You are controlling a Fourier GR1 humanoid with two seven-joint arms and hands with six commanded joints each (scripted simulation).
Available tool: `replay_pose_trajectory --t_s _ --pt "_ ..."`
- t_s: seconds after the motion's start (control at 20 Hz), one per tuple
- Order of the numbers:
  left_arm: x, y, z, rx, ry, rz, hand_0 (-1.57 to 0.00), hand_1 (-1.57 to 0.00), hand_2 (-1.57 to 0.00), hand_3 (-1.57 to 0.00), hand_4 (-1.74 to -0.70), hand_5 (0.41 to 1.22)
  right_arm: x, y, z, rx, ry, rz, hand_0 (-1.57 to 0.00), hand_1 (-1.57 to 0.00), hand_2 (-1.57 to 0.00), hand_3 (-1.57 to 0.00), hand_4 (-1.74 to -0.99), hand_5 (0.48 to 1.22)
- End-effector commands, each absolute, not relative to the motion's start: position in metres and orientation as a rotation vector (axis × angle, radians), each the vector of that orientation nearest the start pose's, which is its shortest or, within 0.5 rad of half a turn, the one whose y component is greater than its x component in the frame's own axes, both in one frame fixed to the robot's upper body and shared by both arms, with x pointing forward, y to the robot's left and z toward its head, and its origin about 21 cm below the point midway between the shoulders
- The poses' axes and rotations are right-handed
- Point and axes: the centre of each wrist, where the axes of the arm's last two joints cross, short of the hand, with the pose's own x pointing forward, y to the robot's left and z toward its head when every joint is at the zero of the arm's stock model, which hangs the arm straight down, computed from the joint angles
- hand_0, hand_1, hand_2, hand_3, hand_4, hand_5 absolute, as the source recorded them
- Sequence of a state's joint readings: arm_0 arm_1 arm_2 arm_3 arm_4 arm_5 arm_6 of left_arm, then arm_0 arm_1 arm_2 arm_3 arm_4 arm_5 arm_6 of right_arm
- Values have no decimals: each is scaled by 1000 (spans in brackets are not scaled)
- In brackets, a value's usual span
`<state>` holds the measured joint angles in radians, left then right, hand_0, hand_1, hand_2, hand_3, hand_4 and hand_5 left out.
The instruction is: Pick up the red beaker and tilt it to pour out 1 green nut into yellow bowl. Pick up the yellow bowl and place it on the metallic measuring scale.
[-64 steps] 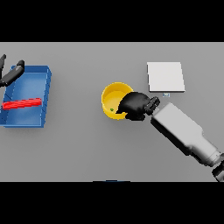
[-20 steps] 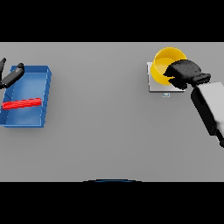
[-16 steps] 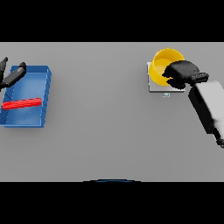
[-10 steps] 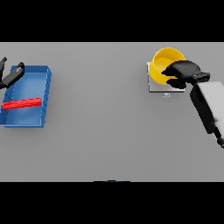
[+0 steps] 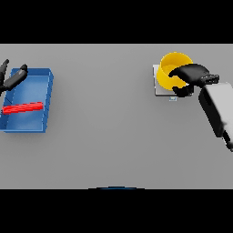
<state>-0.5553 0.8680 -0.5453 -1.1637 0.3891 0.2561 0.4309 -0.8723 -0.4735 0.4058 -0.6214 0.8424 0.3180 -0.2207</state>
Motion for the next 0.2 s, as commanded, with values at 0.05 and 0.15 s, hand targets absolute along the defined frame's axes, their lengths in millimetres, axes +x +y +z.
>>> replay_pose_trajectory --t_s 0.05,0.15 --pt "350 339 104 589 -1090 -403 1 1 1 1 -719 696 429 -268 74 -637 -1013 1653 -61 -99 -161 -323 -1422 785" --pt "352 339 106 591 -1087 -399 1 1 1 1 -720 693 428 -272 76 -640 -1001 1646 -39 -63 -103 -272 -1410 759"
